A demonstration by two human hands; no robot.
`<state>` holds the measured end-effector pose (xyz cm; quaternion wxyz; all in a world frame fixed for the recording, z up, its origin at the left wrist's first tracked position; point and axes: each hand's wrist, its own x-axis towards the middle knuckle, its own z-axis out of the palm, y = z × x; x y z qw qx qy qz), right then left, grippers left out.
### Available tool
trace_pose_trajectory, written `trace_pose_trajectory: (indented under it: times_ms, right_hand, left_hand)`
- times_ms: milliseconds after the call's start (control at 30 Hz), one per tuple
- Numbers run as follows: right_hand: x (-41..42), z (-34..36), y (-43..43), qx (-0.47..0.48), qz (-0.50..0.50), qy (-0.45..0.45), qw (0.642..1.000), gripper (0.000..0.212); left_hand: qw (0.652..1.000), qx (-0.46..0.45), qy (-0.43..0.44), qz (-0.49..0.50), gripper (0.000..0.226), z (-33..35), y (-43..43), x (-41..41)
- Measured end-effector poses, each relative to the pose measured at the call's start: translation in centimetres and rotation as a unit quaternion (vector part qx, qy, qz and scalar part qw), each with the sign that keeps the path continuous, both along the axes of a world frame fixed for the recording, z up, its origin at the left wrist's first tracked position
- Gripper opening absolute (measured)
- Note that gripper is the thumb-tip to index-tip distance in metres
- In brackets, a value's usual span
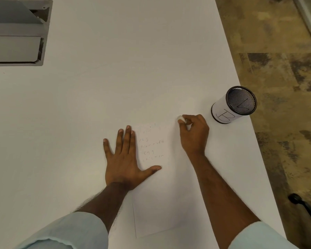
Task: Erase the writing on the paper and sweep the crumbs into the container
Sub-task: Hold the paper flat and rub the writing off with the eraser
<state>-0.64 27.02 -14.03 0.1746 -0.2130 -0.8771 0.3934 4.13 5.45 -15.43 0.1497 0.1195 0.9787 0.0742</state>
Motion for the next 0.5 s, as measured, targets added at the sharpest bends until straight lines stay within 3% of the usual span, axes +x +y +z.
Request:
trace_pose_trajectory:
  times_ms: [67,233,367,500]
  right_hand:
    - [0.9,0.3,-0.3,-0.008,0.021,0.010,1.000,0.007]
    - [2.6,-0.5,-4.3,0.030,0.213,-0.024,0.976,0.010]
    - [0.0,-0.7,-3.7,0.084,0.151,-0.033,0.984,0.013]
    - [-0.7,-0.3,-3.1,0.034,0.107,-0.021,0.993,0.012]
  left_hand:
    - [1.000,-0.003,0.002,-0.001,0.131,0.0,0.0,0.0]
    - [1.000,-0.002,0.005,-0.001,0.132,-0.1,0.0,0.0]
    - [1.000,-0.006,0.003,0.001,0.132,-0.4,0.0,0.0]
    - [1.000,-0.007,0.004,0.004,0.132,-0.5,0.0,-0.1]
